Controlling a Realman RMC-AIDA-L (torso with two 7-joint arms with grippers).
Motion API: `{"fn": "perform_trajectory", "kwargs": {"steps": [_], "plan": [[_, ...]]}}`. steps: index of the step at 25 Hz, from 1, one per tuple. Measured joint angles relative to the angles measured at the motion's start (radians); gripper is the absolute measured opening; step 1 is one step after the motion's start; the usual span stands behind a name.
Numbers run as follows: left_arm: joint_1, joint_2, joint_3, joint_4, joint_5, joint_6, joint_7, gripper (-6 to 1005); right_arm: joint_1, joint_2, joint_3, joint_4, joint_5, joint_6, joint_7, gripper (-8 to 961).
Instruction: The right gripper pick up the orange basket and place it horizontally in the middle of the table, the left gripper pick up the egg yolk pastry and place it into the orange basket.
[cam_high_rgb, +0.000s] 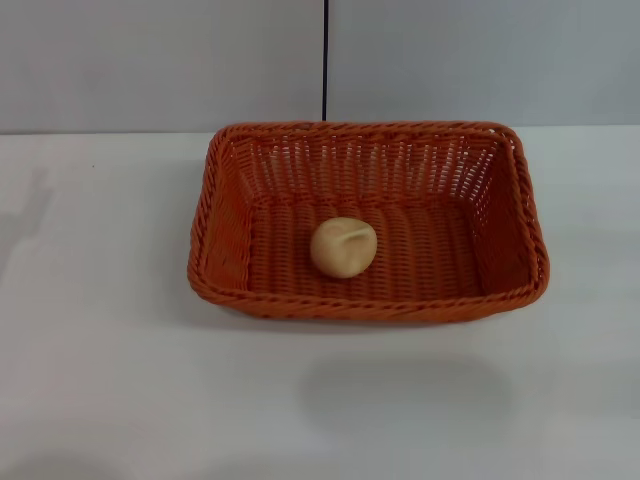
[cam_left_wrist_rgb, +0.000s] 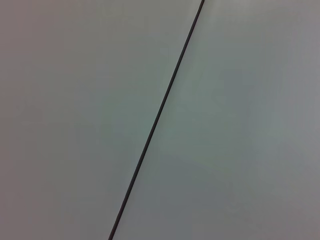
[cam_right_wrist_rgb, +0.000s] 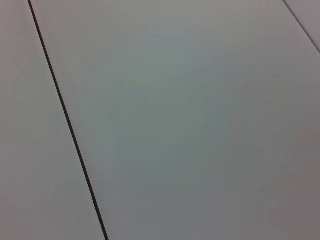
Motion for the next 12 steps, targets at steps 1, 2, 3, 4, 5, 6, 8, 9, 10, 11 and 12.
{"fn": "perform_trajectory", "kwargs": {"steps": [1,2,3,4,5,6,8,9,10,11,12], "plan": [[0.000,0.000,0.000,0.001,0.000,-0.001,0.000,810,0.000,0.000,0.000,0.001,0.000,0.000,0.000,390],[0.000,0.000,0.000,0.001,0.000,-0.001,0.000,810,0.000,0.000,0.000,0.002,0.000,0.000,0.000,390],[0.001,0.000,0.000,0.002,0.000,-0.002,0.000,810,0.000,0.000,0.000,0.003,0.000,0.000,0.000,390],[0.001,0.000,0.000,0.002,0.000,-0.002,0.000,810,0.000,0.000,0.000,0.006,0.000,0.000,0.000,390],[0.001,0.000,0.000,0.002,0.000,-0.002,0.000,810,0.000,0.000,0.000,0.006,0.000,0.000,0.000,390],[0.002,0.000,0.000,0.005,0.000,-0.003,-0.001,810,0.000,0.001,0.000,0.007,0.000,0.000,0.000,390],[0.002,0.000,0.000,0.009,0.000,-0.003,-0.001,810,0.000,0.001,0.000,0.009,0.000,-0.001,0.000,390],[0.001,0.000,0.000,0.013,0.001,-0.003,-0.001,810,0.000,0.001,0.000,0.012,0.000,-0.002,0.000,390],[0.001,0.000,0.000,0.014,0.001,-0.003,-0.001,810,0.000,0.001,0.000,0.012,0.000,-0.002,0.000,390],[0.001,0.000,0.000,0.016,0.001,-0.003,-0.001,810,0.000,0.001,0.000,0.012,0.000,-0.002,0.000,390],[0.001,0.000,0.000,0.017,0.001,-0.003,-0.001,810,0.000,0.001,0.000,0.014,0.000,-0.004,0.000,390]]}}
